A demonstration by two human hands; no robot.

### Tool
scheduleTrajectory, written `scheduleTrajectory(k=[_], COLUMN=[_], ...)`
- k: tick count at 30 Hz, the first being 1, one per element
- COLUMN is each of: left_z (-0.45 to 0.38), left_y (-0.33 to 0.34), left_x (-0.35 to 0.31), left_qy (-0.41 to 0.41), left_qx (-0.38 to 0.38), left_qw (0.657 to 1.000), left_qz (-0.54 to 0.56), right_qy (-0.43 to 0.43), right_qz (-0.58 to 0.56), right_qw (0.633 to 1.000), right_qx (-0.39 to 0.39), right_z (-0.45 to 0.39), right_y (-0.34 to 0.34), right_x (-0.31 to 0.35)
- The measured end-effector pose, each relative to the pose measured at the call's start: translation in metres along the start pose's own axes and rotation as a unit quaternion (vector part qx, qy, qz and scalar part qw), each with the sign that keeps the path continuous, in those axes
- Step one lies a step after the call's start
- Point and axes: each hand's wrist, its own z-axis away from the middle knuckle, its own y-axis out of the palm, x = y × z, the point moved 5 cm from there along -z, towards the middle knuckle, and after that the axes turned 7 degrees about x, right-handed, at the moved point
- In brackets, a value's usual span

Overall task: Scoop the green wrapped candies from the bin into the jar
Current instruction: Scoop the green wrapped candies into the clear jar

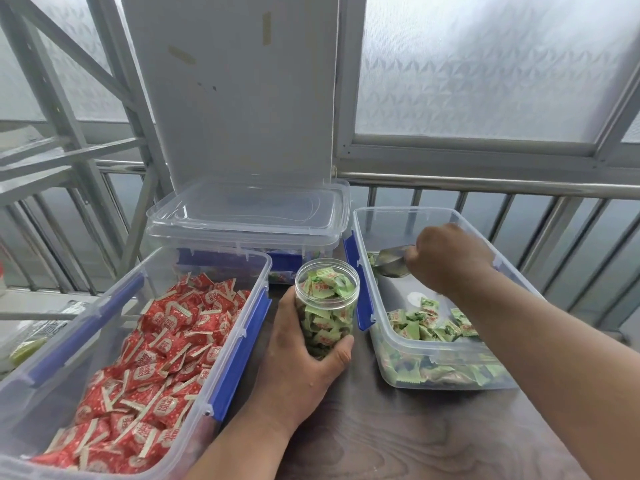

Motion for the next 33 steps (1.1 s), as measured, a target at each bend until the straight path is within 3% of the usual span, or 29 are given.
scheduleTrajectory(k=[2,6,9,33], left_z=[0.0,0.0,0.0,-0.003], left_y=[-0.001,0.0,0.0,0.0], left_x=[-0.001,-0.003,-0.004,-0.001], left_qy=[-0.001,0.004,0.009,0.027], left_qx=[-0.003,-0.003,-0.004,-0.009], left_qw=[1.0,1.0,1.0,1.0], left_qz=[-0.001,0.003,0.002,0.003], right_qy=[-0.037,-0.029,-0.028,-0.022], right_qz=[0.013,0.016,0.008,0.05], right_qw=[0.999,0.976,0.964,0.959], right_qx=[0.033,0.213,0.263,0.277], right_z=[0.0,0.0,0.003,0.004], right_y=[0.008,0.046,0.054,0.055], right_x=[0.006,0.009,0.004,0.001])
